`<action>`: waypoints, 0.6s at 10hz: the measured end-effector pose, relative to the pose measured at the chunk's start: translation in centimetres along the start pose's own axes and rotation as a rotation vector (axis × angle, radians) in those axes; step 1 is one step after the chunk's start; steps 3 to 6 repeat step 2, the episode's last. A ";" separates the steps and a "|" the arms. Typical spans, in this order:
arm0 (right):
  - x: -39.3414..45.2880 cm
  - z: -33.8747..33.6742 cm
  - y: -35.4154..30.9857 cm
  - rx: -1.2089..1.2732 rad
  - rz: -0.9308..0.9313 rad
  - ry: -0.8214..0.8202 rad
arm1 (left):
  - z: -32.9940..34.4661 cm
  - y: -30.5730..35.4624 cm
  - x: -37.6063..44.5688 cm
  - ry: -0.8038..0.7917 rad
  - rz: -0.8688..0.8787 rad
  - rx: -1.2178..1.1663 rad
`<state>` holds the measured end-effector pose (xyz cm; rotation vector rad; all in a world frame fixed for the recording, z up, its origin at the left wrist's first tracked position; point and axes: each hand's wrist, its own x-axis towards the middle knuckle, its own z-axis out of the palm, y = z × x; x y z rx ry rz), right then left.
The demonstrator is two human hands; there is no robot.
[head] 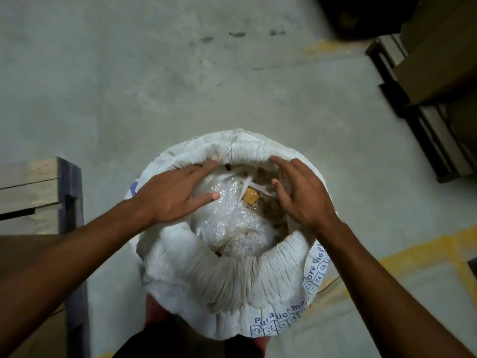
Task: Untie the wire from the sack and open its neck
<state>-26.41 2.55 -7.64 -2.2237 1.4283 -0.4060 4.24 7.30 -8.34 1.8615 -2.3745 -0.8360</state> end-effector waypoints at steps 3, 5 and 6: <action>-0.4 -1.4 -2.9 -0.051 -0.096 -0.049 | -1.5 1.3 -2.8 0.161 0.157 -0.138; -0.4 -1.4 -2.9 -0.051 -0.096 -0.049 | -1.5 1.3 -2.8 0.161 0.157 -0.138; -0.4 -1.4 -2.9 -0.051 -0.096 -0.049 | -1.5 1.3 -2.8 0.161 0.157 -0.138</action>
